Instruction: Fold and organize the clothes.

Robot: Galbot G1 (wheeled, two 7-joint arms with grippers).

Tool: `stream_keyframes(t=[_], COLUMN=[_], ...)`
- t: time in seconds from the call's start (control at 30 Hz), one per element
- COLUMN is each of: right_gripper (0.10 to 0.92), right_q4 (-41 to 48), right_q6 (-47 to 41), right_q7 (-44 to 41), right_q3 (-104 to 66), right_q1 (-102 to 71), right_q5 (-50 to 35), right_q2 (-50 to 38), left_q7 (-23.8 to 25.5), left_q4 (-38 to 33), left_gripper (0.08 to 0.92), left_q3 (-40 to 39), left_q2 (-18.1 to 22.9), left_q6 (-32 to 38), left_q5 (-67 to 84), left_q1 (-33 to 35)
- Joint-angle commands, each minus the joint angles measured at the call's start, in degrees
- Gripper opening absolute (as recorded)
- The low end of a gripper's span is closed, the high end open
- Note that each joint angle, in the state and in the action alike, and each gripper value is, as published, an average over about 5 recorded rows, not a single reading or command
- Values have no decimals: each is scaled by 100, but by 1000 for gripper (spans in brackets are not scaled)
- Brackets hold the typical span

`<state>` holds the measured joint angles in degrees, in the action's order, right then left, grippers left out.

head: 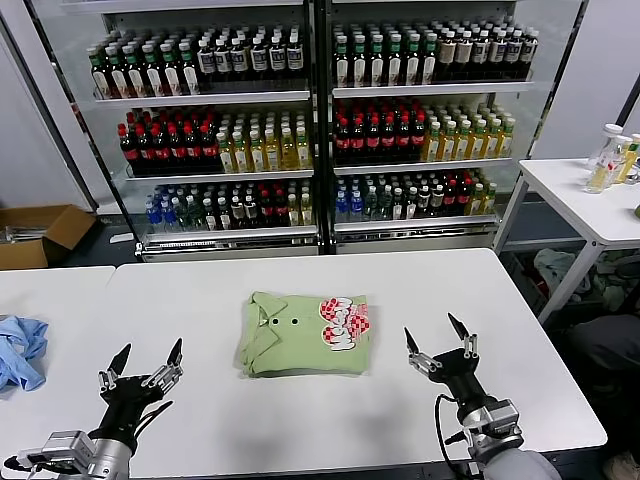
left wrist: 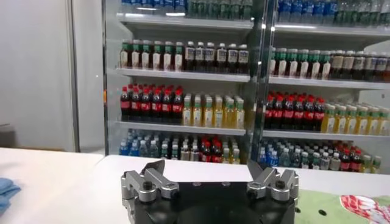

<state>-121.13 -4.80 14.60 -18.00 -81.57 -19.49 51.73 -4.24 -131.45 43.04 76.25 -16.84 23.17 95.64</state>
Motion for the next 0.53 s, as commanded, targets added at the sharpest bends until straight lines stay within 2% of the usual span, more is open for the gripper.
stream_keyframes(t=[0.03,0.53], right_gripper=[823,823], right_q4=[-253,-308], right_q6=[-34,-137], right_q7=[9,63], right_q3=[-303,-374], right_q1=[-418,-388], right_q5=[271,497], right_q2=[-16,-37], left_q7=[35,45], left_q4=[-45,-93], left_gripper=[822,822], left_q3=[23,75], left_q2=[4,-51], left_q6=[-6,-16], left_q5=[-81,-135], left_q1=[75,117])
